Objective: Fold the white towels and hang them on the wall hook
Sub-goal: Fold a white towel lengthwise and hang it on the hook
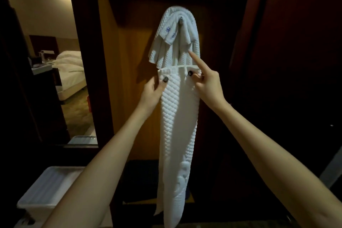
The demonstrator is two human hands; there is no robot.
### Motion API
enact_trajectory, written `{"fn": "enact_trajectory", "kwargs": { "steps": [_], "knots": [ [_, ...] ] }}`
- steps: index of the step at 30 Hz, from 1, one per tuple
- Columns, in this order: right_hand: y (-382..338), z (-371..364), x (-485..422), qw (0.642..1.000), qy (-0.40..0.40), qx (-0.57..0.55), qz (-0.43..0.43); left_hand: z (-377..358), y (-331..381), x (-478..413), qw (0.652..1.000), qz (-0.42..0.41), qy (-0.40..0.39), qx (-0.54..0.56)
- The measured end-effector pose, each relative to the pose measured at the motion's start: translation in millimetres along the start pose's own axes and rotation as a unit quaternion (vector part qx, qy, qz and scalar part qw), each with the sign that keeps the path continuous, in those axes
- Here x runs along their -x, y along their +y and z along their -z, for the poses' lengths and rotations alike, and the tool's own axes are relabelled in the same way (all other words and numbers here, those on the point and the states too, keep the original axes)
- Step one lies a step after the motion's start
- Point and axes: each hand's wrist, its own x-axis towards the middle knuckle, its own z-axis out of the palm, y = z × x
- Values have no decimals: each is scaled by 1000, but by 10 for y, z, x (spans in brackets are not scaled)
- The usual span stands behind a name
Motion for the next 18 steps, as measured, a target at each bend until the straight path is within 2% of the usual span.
{"fn": "enact_trajectory", "kwargs": {
  "steps": [3,6,9,12,14,18],
  "knots": [
    [-3,38,-9,995,23,-61,-79,-109,-68,77,999,-7,-38,-6],
    [6,24,51,982,44,-138,-118,-258,-92,136,999,-13,28,21],
    [33,30,187,964,61,-232,-115,-352,-53,142,995,-8,89,45],
    [60,-5,439,952,21,-286,-106,-344,34,128,992,-8,102,71],
    [73,-68,598,940,-4,-312,-134,-317,115,105,991,-9,98,87],
    [61,-225,739,938,-26,-316,-140,-282,148,69,990,-35,117,70]
  ]
}}
